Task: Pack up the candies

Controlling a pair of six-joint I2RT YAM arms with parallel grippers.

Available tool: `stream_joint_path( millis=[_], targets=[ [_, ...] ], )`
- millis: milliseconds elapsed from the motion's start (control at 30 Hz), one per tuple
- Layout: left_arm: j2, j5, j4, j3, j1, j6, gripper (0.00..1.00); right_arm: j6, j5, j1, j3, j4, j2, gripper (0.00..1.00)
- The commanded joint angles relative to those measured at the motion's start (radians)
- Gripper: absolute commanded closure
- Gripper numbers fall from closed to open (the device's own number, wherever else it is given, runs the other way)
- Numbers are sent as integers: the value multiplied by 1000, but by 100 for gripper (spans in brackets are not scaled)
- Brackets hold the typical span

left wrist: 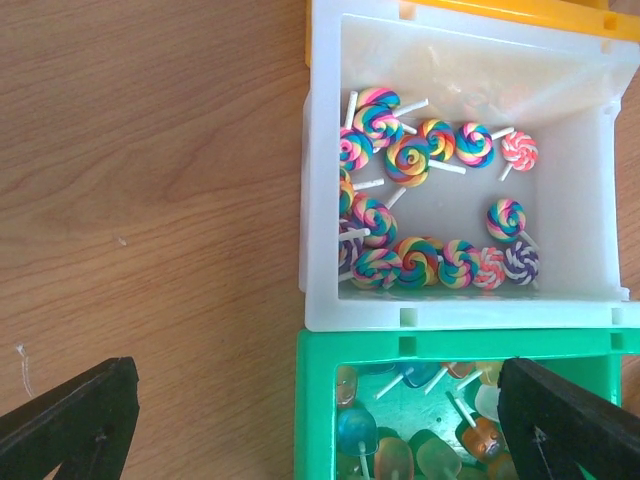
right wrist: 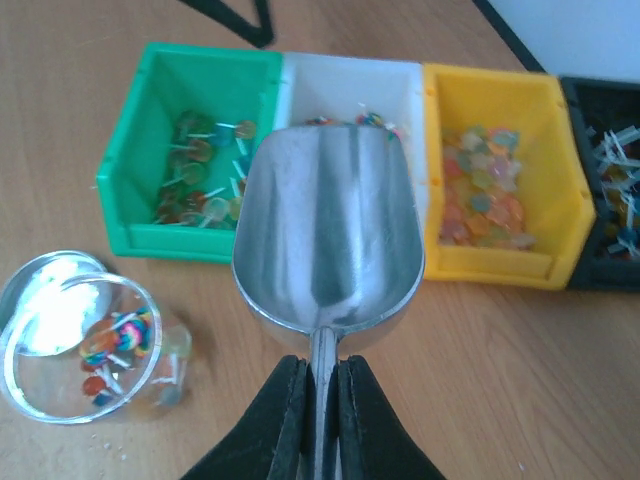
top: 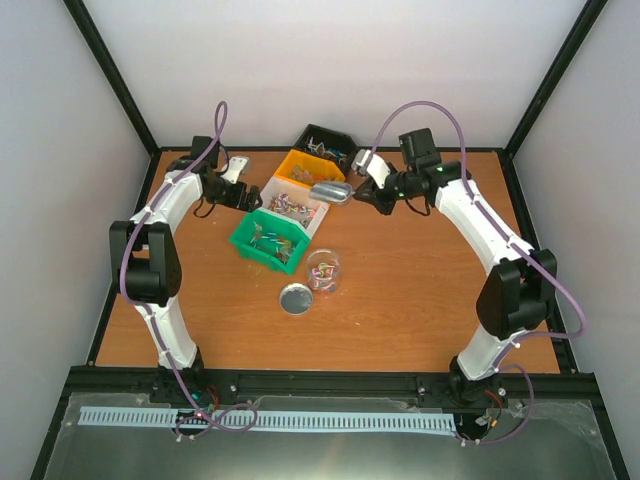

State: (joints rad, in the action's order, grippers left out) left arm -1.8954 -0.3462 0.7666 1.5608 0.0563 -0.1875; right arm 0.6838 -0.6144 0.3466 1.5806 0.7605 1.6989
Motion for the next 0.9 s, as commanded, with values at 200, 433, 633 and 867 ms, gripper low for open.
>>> stream_joint_path(
  millis=[200, 433, 633, 867],
  targets=[
    [65, 49, -37, 6, -7, -20, 0, -340, 113, -165, -310, -427, 5, 96],
    [175, -40, -89, -75, -7, -97, 0, -420, 189, -205, -517, -659, -16, 95],
    [168, -59, -38, -76, -7, -99, 0, -430, 187, -205, -605, -700, -25, 95],
    [146, -67, -45, -90, -6, -111, 0, -424, 226, -205, -696, -770, -20, 92]
  ],
)
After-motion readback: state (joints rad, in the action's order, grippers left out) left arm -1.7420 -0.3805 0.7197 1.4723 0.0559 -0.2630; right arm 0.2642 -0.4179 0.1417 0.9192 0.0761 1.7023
